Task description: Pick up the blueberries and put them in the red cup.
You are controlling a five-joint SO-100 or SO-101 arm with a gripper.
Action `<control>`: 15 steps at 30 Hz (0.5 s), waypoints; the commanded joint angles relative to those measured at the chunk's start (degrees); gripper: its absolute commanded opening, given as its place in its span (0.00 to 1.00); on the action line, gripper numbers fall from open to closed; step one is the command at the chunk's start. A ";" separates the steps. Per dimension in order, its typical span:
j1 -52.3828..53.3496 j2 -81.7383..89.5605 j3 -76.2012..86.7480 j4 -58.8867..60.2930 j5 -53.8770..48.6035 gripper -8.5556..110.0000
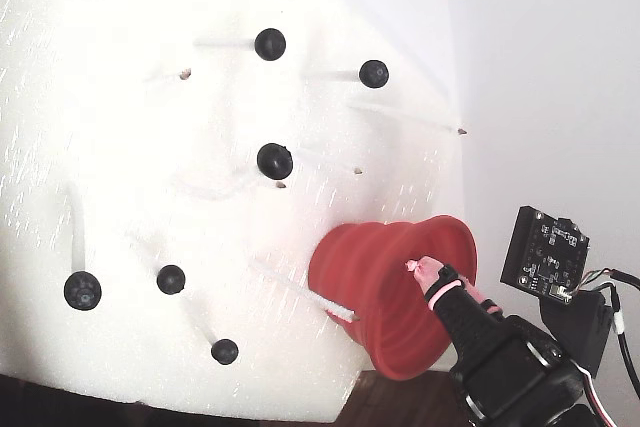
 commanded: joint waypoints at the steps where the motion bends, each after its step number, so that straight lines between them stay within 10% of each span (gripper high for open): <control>1: -1.49 4.22 -5.45 -0.26 -0.44 0.21; 15: -3.78 -0.79 -6.77 -5.80 -2.55 0.21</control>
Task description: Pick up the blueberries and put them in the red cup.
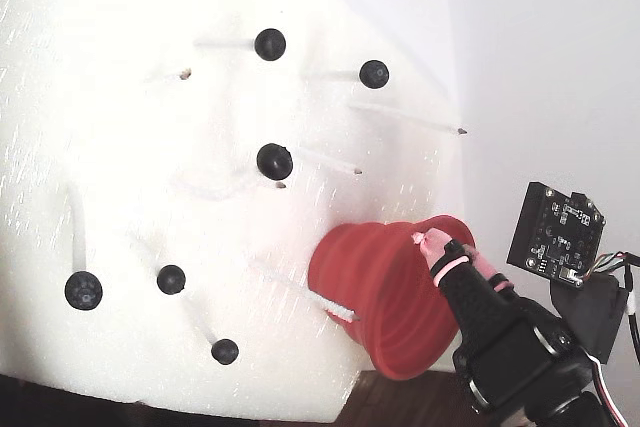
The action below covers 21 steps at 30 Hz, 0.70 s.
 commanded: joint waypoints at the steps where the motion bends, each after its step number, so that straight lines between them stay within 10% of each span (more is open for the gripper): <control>1: -1.23 -0.09 -5.71 -2.11 -0.70 0.21; 21: -4.92 -6.59 -7.73 -7.47 -2.29 0.21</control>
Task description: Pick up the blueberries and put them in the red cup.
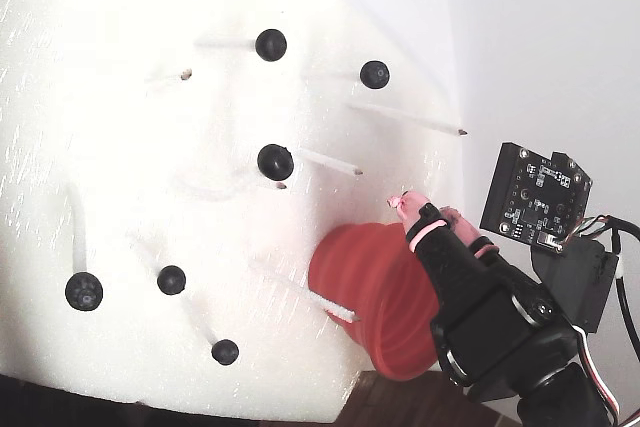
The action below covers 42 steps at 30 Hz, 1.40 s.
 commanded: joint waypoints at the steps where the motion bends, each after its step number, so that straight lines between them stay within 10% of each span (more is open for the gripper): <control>1: -0.97 0.53 -5.19 -1.76 -0.62 0.21; 42: -5.45 -17.93 -14.41 -16.08 -5.45 0.21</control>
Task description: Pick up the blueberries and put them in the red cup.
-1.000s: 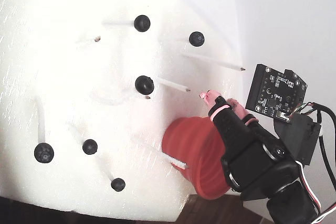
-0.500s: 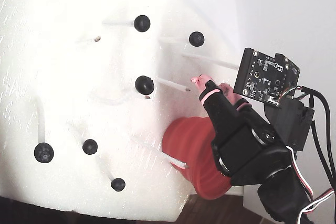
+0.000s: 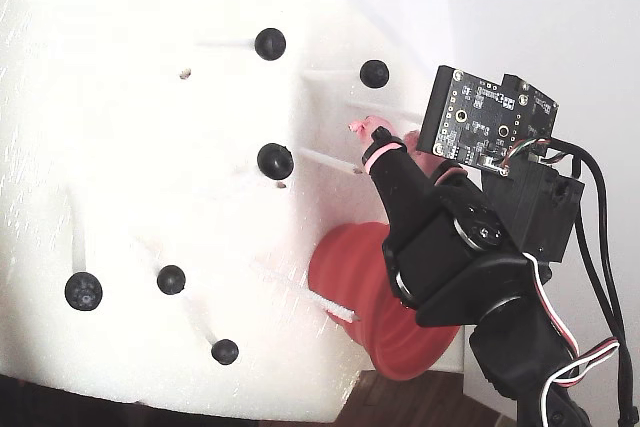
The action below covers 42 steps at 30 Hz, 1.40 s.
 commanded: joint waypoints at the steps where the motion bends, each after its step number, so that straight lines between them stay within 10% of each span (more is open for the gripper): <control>1: -1.49 0.88 -4.66 -2.02 -0.44 0.21; 42: -3.78 -12.04 -12.83 -11.95 -2.29 0.22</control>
